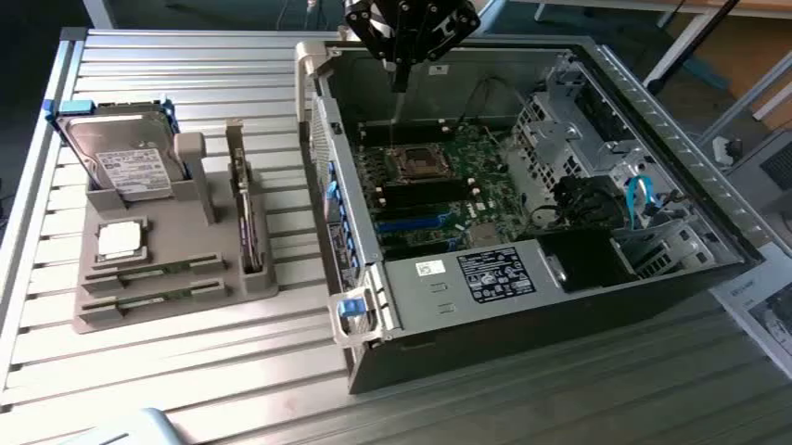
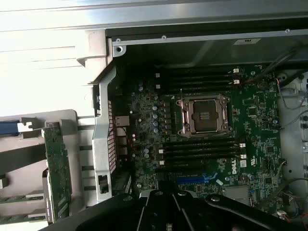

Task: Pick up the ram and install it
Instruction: 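Reach for the ram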

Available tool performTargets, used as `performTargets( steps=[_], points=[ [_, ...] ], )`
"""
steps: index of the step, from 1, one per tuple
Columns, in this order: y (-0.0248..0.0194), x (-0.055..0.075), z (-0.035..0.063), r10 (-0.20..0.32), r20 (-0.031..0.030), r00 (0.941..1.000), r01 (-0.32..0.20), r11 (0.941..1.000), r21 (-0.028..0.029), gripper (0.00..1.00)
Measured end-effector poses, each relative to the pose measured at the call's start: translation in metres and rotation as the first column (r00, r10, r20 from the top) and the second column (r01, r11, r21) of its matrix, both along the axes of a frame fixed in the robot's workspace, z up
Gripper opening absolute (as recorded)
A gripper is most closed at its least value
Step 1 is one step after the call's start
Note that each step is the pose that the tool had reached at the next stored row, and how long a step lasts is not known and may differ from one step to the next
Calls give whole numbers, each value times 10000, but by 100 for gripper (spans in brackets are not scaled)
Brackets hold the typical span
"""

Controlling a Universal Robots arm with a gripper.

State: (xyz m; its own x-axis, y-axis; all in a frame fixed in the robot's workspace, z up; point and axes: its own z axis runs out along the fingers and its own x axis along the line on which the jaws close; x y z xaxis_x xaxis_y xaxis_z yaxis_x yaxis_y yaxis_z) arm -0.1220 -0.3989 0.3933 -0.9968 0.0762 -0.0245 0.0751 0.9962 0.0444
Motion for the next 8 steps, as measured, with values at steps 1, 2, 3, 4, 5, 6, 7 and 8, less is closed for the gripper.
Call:
performTargets(
  steps=[1,2,3,4,5,6,7,8],
  points=[
    [0,0,0,0,0,10000,0,10000,0,10],
    [0,0,0,0,0,10000,0,10000,0,10],
    [0,0,0,0,0,10000,0,10000,0,10],
    [0,0,0,0,0,10000,0,10000,0,10],
    [0,0,0,0,0,10000,0,10000,0,10],
    [0,0,0,0,0,10000,0,10000,0,10],
    [0,0,0,0,0,10000,0,10000,0,10],
    [0,0,0,0,0,10000,0,10000,0,10]
  ],
)
